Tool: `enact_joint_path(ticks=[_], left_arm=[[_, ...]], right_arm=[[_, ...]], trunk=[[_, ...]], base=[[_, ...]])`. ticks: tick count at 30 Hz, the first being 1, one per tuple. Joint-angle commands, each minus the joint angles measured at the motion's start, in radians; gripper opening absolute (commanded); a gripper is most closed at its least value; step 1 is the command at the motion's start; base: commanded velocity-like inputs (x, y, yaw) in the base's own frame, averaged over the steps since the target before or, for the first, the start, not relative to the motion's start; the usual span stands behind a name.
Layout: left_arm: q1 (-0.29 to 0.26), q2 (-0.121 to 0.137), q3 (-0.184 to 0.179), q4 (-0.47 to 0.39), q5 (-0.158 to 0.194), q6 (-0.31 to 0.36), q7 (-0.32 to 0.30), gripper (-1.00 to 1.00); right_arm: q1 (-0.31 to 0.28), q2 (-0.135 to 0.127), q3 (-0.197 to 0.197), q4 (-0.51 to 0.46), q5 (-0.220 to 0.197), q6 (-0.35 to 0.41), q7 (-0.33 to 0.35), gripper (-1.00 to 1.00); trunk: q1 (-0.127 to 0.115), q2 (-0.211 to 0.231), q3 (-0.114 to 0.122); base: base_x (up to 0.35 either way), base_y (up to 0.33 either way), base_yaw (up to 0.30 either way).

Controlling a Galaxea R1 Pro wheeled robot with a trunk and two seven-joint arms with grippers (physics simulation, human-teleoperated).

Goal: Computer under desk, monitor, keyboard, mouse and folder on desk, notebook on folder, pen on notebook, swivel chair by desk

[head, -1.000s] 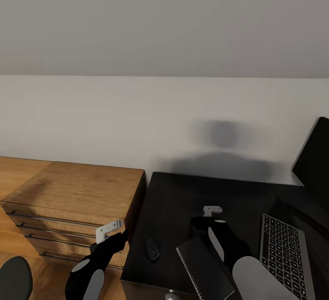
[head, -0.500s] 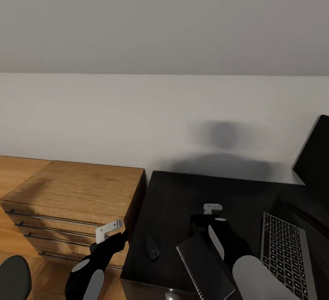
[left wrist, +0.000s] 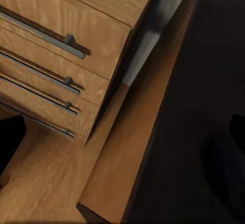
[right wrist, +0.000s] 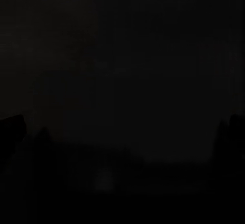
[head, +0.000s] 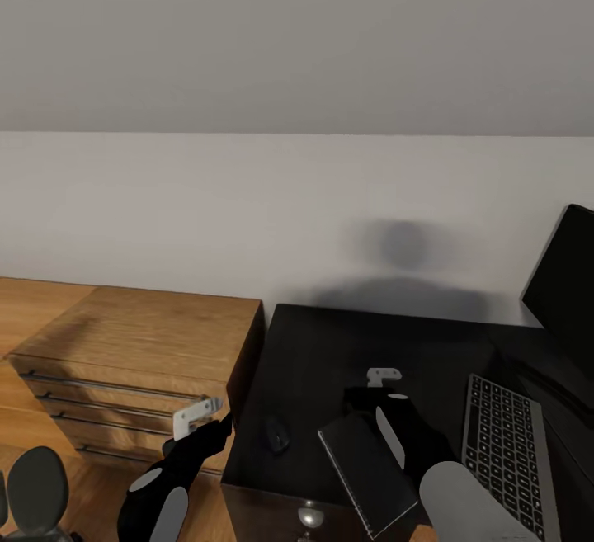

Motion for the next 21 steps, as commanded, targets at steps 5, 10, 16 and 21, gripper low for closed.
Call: enact_joint_path(ticks=[5, 10, 16, 21], left_arm=[[-0.001, 0.0, -0.001, -0.002, 0.01, 0.002, 0.01, 1.0], [-0.001, 0.0, -0.001, -0.002, 0.01, 0.002, 0.01, 1.0], [-0.001, 0.0, -0.001, -0.002, 0.01, 0.002, 0.01, 1.0], [-0.001, 0.0, -0.001, -0.002, 0.01, 0.003, 0.01, 1.0]], right_arm=[[0.0, 0.001, -0.005, 0.034, -0.003, 0.009, -0.002, 1.0], [0.0, 0.001, -0.005, 0.033, -0.003, 0.009, -0.002, 1.0], [0.0, 0.001, -0.005, 0.033, -0.003, 0.009, -0.002, 1.0], [0.0, 0.001, -0.005, 0.033, -0.003, 0.009, -0.002, 1.0]], trunk=[[0.0, -0.001, -0.001], [0.0, -0.001, -0.001], [0.0, -0.001, -0.001], [0.0, -0.001, -0.001]], base=[[-0.138, 0.0, 0.0], [-0.209, 0.0, 0.0], [-0.058, 0.0, 0.0], [-0.013, 0.0, 0.0]])
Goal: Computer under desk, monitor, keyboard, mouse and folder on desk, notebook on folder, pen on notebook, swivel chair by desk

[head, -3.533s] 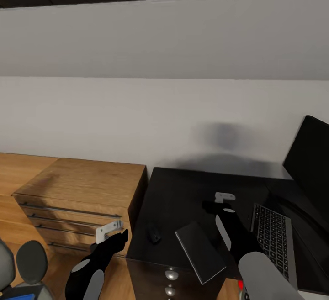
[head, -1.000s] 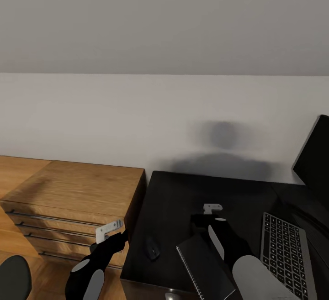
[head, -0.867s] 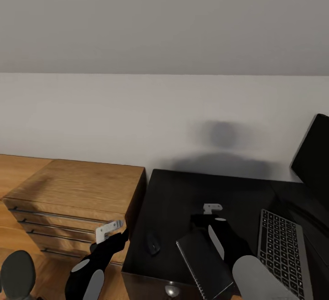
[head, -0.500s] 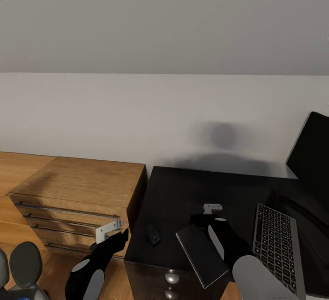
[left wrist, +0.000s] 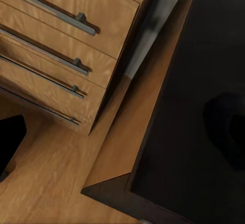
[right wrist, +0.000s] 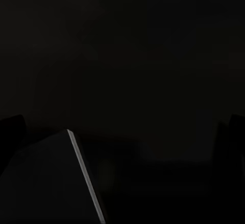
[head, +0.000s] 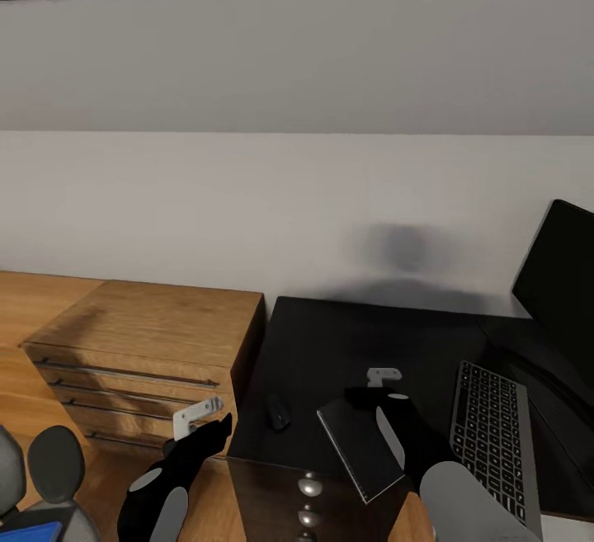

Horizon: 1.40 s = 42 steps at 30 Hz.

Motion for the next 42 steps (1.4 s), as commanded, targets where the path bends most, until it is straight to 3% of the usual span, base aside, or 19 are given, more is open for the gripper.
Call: enact_joint_path(ticks=[1, 32, 39, 42], left_arm=[[-0.001, 0.0, -0.001, -0.001, 0.011, 0.002, 0.01, 1.0], [-0.001, 0.0, -0.001, -0.001, 0.013, 0.004, 0.01, 1.0], [-0.001, 0.0, -0.002, -0.001, 0.012, 0.004, 0.01, 1.0], [-0.001, 0.0, -0.003, -0.001, 0.012, 0.004, 0.01, 1.0]], right_arm=[[0.0, 0.001, -0.005, 0.032, -0.003, 0.009, -0.002, 1.0], [0.0, 0.0, -0.005, 0.029, -0.003, 0.008, -0.002, 1.0], [0.0, -0.001, -0.008, -0.018, -0.003, 0.001, -0.001, 1.0], [0.002, -0.001, -0.012, -0.095, -0.008, 0.005, -0.001, 1.0]], trunk=[[0.0, -0.001, -0.001], [0.0, -0.001, -0.001], [-0.027, 0.048, 0.021], [-0.038, 0.069, 0.03]], base=[[-0.011, 0.0, 0.0], [-0.046, 0.0, 0.0], [0.0, 0.0, 0.0], [0.0, 0.0, 0.0]])
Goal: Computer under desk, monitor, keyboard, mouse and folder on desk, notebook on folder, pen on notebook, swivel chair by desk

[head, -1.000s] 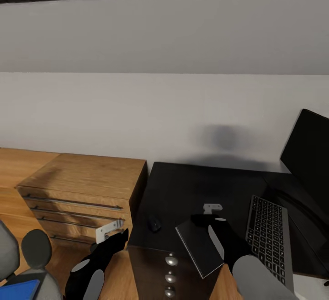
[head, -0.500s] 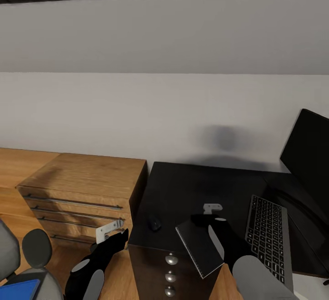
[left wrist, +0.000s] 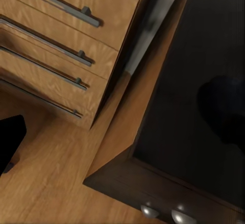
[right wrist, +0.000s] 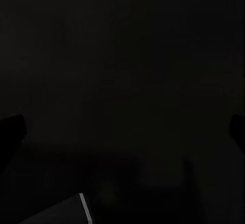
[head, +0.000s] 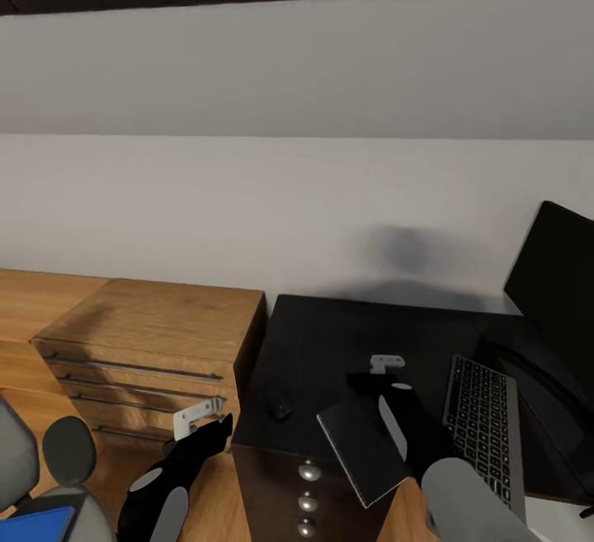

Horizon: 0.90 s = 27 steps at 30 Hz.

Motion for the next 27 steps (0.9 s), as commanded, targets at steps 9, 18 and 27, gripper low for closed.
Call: enact_joint_path(ticks=[9, 18, 27], left_arm=[[-0.001, 0.0, -0.002, -0.001, 0.011, 0.002, 0.01, 1.0], [-0.001, 0.0, -0.002, -0.001, 0.01, 0.002, 0.01, 1.0], [-0.001, 0.0, -0.002, -0.001, 0.009, 0.002, 0.011, 1.0]], right_arm=[[0.03, 0.0, -0.004, -0.081, 0.0, 0.013, -0.001, 1.0], [0.107, 0.0, -0.004, -0.236, -0.002, 0.065, 0.0, 1.0], [0.223, 0.001, -0.003, -0.429, -0.004, 0.081, 0.002, 1.0]], trunk=[[-0.035, 0.063, 0.027], [-0.069, 0.126, 0.055], [-0.104, 0.189, 0.084]], base=[[0.0, 0.0, 0.0], [0.0, 0.0, 0.0], [0.0, 0.0, 0.0]])
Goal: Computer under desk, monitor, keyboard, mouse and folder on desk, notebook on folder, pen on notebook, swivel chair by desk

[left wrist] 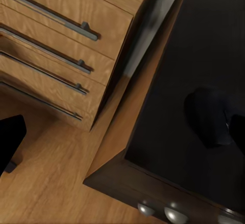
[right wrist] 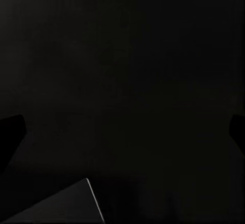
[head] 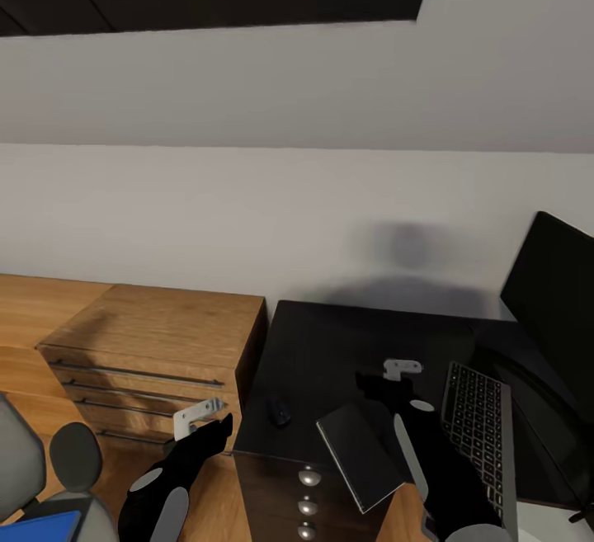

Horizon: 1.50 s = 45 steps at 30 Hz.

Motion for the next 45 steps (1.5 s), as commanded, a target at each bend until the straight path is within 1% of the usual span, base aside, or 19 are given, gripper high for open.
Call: enact_joint_path(ticks=[1, 3, 9, 10, 17, 23, 29, 36, 45], left_arm=[[-0.001, 0.0, -0.001, -0.001, 0.011, 0.002, 0.01, 1.0], [-0.001, 0.0, 0.0, -0.001, 0.011, 0.002, 0.01, 1.0], [-0.001, 0.0, 0.0, -0.001, 0.01, 0.003, 0.01, 1.0], [-0.001, 0.0, 0.001, -0.001, 0.011, 0.003, 0.01, 1.0], [0.0, 0.0, 0.001, -0.001, 0.011, 0.003, 0.01, 1.0], [-0.001, 0.0, 0.0, -0.001, 0.011, 0.002, 0.01, 1.0], [-0.001, 0.0, 0.0, -0.001, 0.011, 0.003, 0.01, 1.0], [-0.001, 0.0, 0.0, -0.001, 0.01, 0.003, 0.01, 1.0], [-0.001, 0.0, 0.0, -0.001, 0.009, 0.004, 0.01, 1.0]], right_arm=[[0.004, 0.001, -0.001, -0.011, 0.001, 0.009, -0.001, 1.0], [0.013, 0.001, -0.001, -0.031, 0.001, 0.017, 0.0, 1.0], [0.021, 0.003, 0.004, -0.049, 0.0, 0.025, 0.002, 1.0], [0.023, 0.008, 0.011, -0.059, 0.0, 0.022, 0.002, 1.0], [0.024, 0.011, 0.014, -0.065, 0.0, 0.021, 0.002, 1.0], [0.028, 0.029, 0.033, -0.079, 0.0, 0.02, 0.002, 1.0], [0.032, 0.03, 0.037, -0.083, 0.0, 0.019, 0.001, 1.0], [0.033, 0.032, 0.038, -0.082, 0.0, 0.019, 0.001, 1.0], [0.033, 0.032, 0.039, -0.082, 0.0, 0.02, 0.001, 1.0]], trunk=[[-0.004, 0.006, 0.002], [-0.011, 0.02, 0.008], [-0.034, 0.062, 0.027], [-0.038, 0.069, 0.03], [-0.065, 0.118, 0.052], [-0.088, 0.16, 0.071], [-0.111, 0.202, 0.095], [-0.138, 0.251, 0.124], [-0.172, 0.314, 0.158]], base=[[0.0, 0.0, 0.0], [-0.04, 0.0, 0.0], [-0.2, 0.0, 0.0], [-0.329, 0.0, 0.0], [-0.335, 0.0, 0.0], [-0.34, 0.0, 0.0], [-0.34, 0.0, -0.001], [-0.323, 0.0, -0.115], [-0.074, 0.0, -0.086]])
